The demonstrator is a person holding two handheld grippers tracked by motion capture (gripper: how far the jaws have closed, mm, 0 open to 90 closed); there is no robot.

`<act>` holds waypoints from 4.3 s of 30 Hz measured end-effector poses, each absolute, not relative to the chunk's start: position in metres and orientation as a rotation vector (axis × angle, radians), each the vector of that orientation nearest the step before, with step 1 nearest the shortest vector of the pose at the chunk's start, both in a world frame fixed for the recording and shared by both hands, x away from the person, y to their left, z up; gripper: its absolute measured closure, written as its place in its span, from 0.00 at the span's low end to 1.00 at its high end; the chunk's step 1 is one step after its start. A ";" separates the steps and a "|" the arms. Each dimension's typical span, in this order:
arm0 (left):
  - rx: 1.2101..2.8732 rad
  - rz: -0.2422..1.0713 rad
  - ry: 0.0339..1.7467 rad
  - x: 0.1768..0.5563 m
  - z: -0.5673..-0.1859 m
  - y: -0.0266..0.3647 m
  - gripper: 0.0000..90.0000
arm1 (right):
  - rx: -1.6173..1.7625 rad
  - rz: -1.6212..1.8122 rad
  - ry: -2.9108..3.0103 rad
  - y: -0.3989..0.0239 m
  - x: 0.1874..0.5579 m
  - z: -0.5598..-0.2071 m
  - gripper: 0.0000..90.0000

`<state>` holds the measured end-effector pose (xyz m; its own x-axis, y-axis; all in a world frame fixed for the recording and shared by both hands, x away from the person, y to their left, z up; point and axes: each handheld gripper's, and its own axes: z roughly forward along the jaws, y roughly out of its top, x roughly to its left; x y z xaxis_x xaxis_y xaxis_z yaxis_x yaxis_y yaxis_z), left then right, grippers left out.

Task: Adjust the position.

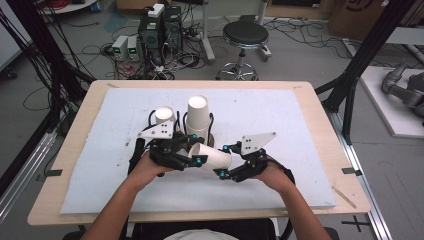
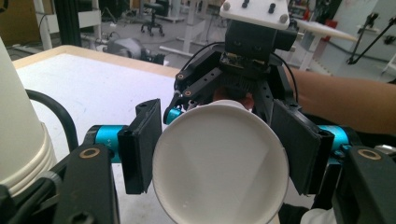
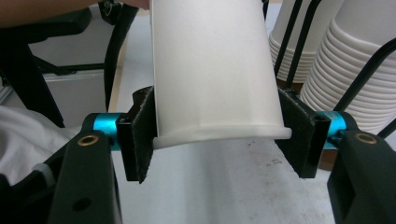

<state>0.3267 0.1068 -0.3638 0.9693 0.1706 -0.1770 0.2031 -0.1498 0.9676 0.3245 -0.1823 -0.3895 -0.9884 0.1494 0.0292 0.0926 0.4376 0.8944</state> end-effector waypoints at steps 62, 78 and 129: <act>1.647 -0.074 0.230 0.325 -0.368 0.118 0.41 | 0.333 1.815 2.523 -0.186 0.323 -0.389 0.21; 1.668 -0.107 0.212 0.324 -0.372 0.114 0.40 | 0.204 1.838 2.563 -0.191 0.324 -0.387 0.38; 1.771 -0.072 0.196 0.324 -0.381 0.112 0.40 | 0.307 1.929 2.506 -0.205 0.327 -0.378 0.36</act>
